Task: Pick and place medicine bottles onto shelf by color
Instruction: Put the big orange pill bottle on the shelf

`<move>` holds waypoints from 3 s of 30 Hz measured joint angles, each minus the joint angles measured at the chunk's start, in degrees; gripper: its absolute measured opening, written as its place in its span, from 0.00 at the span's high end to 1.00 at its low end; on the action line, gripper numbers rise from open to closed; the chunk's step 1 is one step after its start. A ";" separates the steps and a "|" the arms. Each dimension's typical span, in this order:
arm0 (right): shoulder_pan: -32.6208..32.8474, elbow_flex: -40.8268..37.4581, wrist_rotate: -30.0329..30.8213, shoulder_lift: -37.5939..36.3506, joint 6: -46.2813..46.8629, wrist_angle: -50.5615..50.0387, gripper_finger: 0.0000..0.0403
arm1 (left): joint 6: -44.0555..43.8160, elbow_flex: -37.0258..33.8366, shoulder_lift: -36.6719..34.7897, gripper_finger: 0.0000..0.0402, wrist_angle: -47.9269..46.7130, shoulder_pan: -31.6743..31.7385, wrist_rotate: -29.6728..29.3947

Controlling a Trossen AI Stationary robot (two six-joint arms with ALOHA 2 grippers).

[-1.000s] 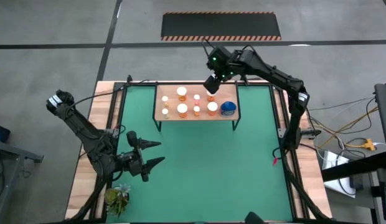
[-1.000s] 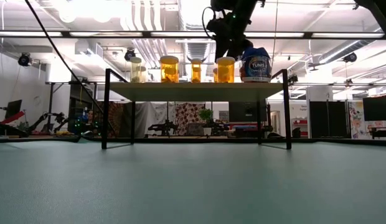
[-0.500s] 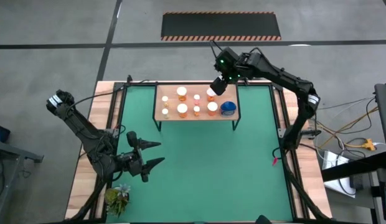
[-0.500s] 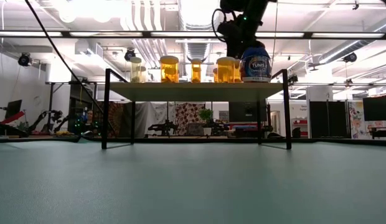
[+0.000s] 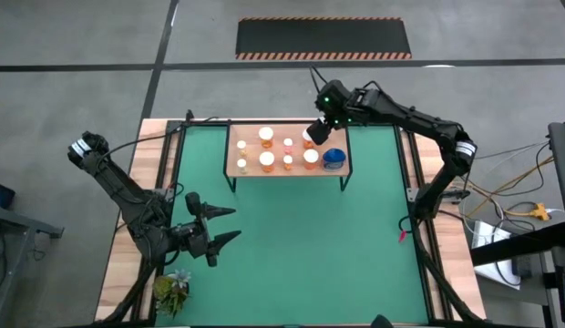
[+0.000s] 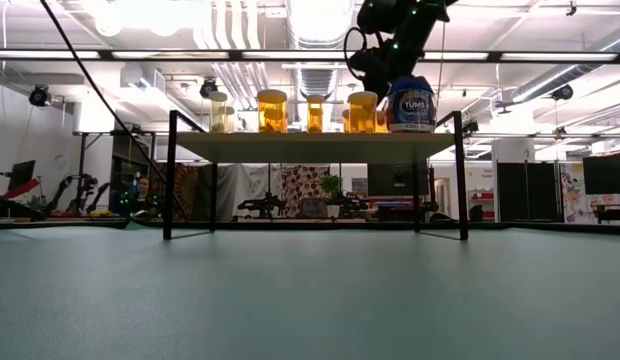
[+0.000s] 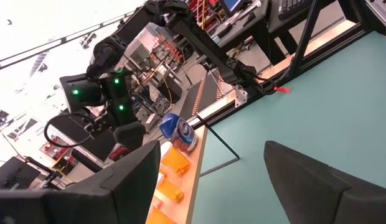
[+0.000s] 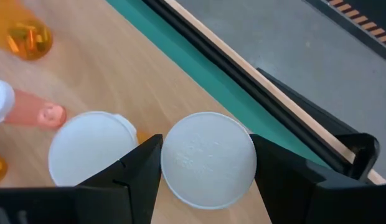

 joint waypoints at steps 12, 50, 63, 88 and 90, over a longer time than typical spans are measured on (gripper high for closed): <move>0.00 0.04 0.00 0.02 0.62 0.46 0.32 | 0.00 0.00 0.00 0.33 0.00 0.00 0.00; 0.66 1.48 0.05 -0.04 0.94 -2.17 0.98 | 0.00 0.00 0.00 0.33 0.00 0.00 0.01; 0.66 -0.94 0.04 -0.03 0.35 5.35 0.98 | 0.00 0.00 0.00 0.33 0.00 0.00 0.01; 0.92 -0.17 -3.26 3.17 -0.37 10.34 0.98 | 0.01 0.00 0.00 0.33 0.00 0.04 0.02; 0.92 -0.17 -3.39 3.17 -0.38 10.49 0.98 | 0.02 0.00 0.00 0.33 0.00 0.04 0.02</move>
